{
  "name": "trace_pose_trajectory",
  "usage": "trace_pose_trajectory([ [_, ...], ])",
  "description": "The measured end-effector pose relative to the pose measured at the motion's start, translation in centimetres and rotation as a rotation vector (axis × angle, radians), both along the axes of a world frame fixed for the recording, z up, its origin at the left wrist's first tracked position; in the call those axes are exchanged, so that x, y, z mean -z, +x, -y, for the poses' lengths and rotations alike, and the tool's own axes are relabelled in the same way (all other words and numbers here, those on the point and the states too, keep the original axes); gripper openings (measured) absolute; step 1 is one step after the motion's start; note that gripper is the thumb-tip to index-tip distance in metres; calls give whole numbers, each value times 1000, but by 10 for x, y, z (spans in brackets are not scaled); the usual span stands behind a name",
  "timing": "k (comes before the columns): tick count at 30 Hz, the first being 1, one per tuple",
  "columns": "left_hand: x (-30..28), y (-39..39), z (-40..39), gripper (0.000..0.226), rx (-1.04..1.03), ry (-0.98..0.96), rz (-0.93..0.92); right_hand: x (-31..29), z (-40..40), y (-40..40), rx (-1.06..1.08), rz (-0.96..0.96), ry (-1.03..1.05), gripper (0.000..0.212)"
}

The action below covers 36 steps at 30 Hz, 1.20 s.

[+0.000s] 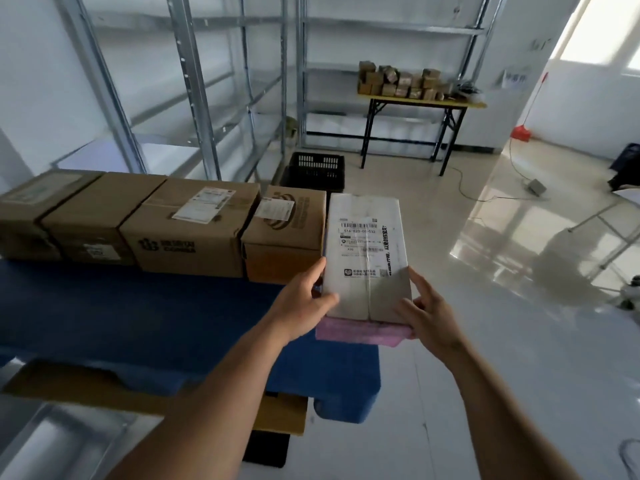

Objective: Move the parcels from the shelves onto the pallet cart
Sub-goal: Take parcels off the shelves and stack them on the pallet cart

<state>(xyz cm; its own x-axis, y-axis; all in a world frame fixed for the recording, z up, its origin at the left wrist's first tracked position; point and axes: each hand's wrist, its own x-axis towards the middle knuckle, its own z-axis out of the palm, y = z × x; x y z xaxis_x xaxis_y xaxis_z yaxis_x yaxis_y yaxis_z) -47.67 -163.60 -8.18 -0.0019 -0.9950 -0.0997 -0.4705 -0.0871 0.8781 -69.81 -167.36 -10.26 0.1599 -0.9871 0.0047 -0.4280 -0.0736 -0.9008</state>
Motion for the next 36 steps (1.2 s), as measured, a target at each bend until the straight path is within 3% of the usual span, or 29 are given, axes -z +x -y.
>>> trace_pose_trajectory([
  [7,17,-12,34,58,-199,90,64,18,61,-2,-207,-27,125,60],
  [12,19,-12,44,56,-243,145,186,30,81,-7,-172,98,208,48],
  [15,12,-8,48,46,-320,36,357,28,86,-3,-164,216,221,43],
  [18,3,-2,54,40,-434,-172,561,27,99,5,-139,352,309,53],
  [20,1,2,63,44,-393,-226,696,27,107,11,-145,422,389,62],
  [24,2,9,77,45,-248,-117,873,31,114,23,-174,476,433,23],
  [36,-2,22,83,44,-226,-76,873,29,141,40,-87,433,351,23],
])
